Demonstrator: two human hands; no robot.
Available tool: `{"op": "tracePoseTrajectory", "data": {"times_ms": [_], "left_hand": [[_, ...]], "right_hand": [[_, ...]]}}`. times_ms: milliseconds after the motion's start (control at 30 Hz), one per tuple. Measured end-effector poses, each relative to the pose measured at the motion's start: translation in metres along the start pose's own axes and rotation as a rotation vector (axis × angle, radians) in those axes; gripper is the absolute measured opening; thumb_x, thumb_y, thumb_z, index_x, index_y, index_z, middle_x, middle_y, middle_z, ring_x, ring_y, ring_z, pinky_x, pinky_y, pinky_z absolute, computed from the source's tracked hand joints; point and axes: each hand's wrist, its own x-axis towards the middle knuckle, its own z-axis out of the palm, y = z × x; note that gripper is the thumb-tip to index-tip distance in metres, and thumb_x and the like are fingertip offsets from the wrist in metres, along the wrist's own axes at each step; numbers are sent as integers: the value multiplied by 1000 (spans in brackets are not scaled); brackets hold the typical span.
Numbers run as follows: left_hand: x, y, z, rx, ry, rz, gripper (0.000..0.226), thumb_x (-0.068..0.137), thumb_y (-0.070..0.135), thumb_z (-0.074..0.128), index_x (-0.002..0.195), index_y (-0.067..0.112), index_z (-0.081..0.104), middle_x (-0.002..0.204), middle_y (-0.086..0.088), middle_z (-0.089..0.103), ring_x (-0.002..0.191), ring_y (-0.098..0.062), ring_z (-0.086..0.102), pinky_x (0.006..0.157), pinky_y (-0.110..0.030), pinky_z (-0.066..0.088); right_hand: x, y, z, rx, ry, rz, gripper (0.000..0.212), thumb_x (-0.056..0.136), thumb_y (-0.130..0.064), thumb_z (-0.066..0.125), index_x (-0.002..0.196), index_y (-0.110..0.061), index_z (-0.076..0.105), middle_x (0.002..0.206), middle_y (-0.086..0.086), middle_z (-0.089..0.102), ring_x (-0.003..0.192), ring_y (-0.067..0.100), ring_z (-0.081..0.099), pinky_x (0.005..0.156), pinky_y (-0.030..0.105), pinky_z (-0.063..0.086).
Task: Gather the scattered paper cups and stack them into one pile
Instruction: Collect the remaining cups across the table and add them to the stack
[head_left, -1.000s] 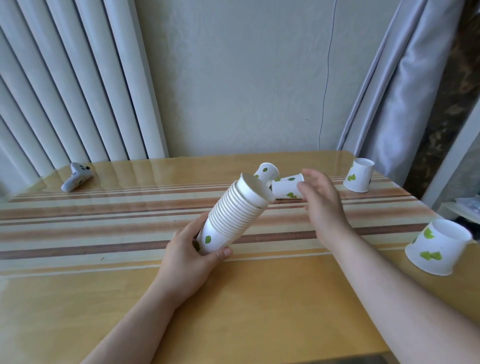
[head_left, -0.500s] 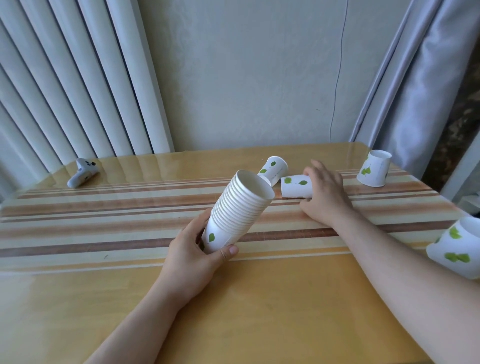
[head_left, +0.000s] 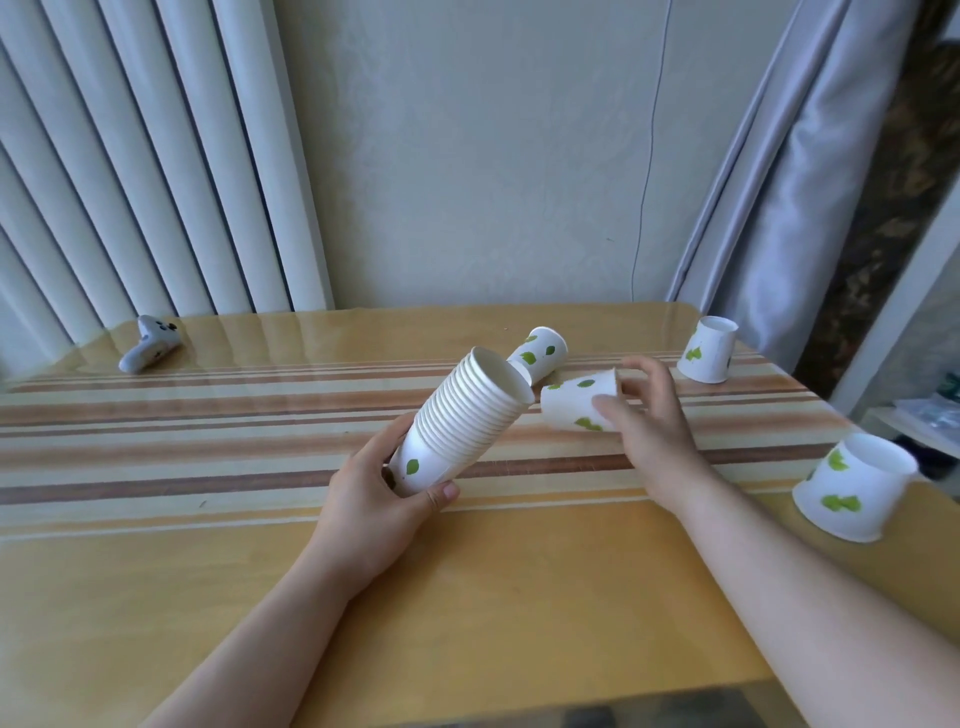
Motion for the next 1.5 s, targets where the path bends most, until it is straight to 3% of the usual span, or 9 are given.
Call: {"op": "tracePoseTrajectory", "data": {"times_ms": [167, 433, 667, 767, 933, 1067, 1200, 1333, 1500], "left_hand": [[-2, 3, -1, 88, -3, 20, 77, 77, 35, 93, 133, 71, 54, 120, 41, 65, 119, -14, 62, 102, -42, 54], [-4, 5, -4, 189, 3, 56, 79, 77, 36, 91, 143, 61, 55, 120, 49, 59, 117, -13, 59, 101, -43, 52], [-4, 6, -2, 222, -1, 69, 78, 78, 37, 91, 143, 62, 55, 118, 56, 55, 115, -11, 54, 94, -34, 47], [-3, 4, -2, 218, 0, 58, 77, 78, 36, 91, 137, 67, 54, 117, 57, 54, 116, -11, 54, 95, -35, 47], [0, 0, -2, 126, -1, 17, 81, 77, 39, 91, 145, 62, 53, 122, 41, 66, 121, -11, 61, 104, -42, 52], [1, 0, -1, 85, -2, 10, 81, 77, 39, 92, 144, 65, 52, 125, 35, 69, 123, -11, 62, 107, -44, 53], [3, -2, -1, 56, -15, 4, 81, 78, 36, 92, 142, 68, 53, 127, 31, 70, 125, -11, 62, 108, -44, 52], [3, -2, -2, 37, -19, 15, 80, 79, 35, 92, 141, 69, 53, 129, 28, 71, 127, -13, 62, 109, -46, 52], [3, -2, 0, 30, -14, 14, 81, 77, 33, 93, 138, 70, 55, 127, 29, 72, 125, -11, 64, 108, -45, 54]], "right_hand": [[-7, -37, 2, 601, 2, 150, 36, 79, -39, 70, 113, -31, 62, 96, -5, 69, 78, 16, 59, 62, 27, 39], [-25, -54, 28, 170, -227, -134, 95, 64, -36, 91, 149, -37, 48, 130, 9, 71, 101, 16, 68, 83, 30, 58], [-31, -44, 28, 112, -298, -149, 112, 61, -55, 95, 158, -41, 40, 133, 1, 73, 110, 12, 69, 94, 32, 58], [-26, -41, 27, 164, -245, -121, 85, 73, -69, 77, 149, -50, 43, 136, -7, 67, 103, 2, 66, 85, 26, 51], [20, -2, 14, -152, 213, 57, 69, 84, -42, 69, 149, -42, 46, 139, 3, 54, 122, 23, 59, 92, 39, 51], [47, 16, 12, -427, 232, 207, 74, 92, -54, 58, 161, -36, 36, 157, 12, 34, 138, 37, 46, 107, 48, 48], [57, 13, 26, -628, 163, 308, 55, 98, -60, 39, 138, -31, 63, 147, 16, 41, 134, 43, 37, 93, 45, 38], [49, 16, 23, -485, 173, 193, 40, 92, -56, 46, 92, -24, 69, 110, 6, 67, 117, 41, 52, 83, 44, 44], [34, 5, 3, -46, 82, 115, 21, 103, -32, 62, 86, -22, 69, 91, -1, 69, 91, 23, 62, 77, 36, 44]]}}
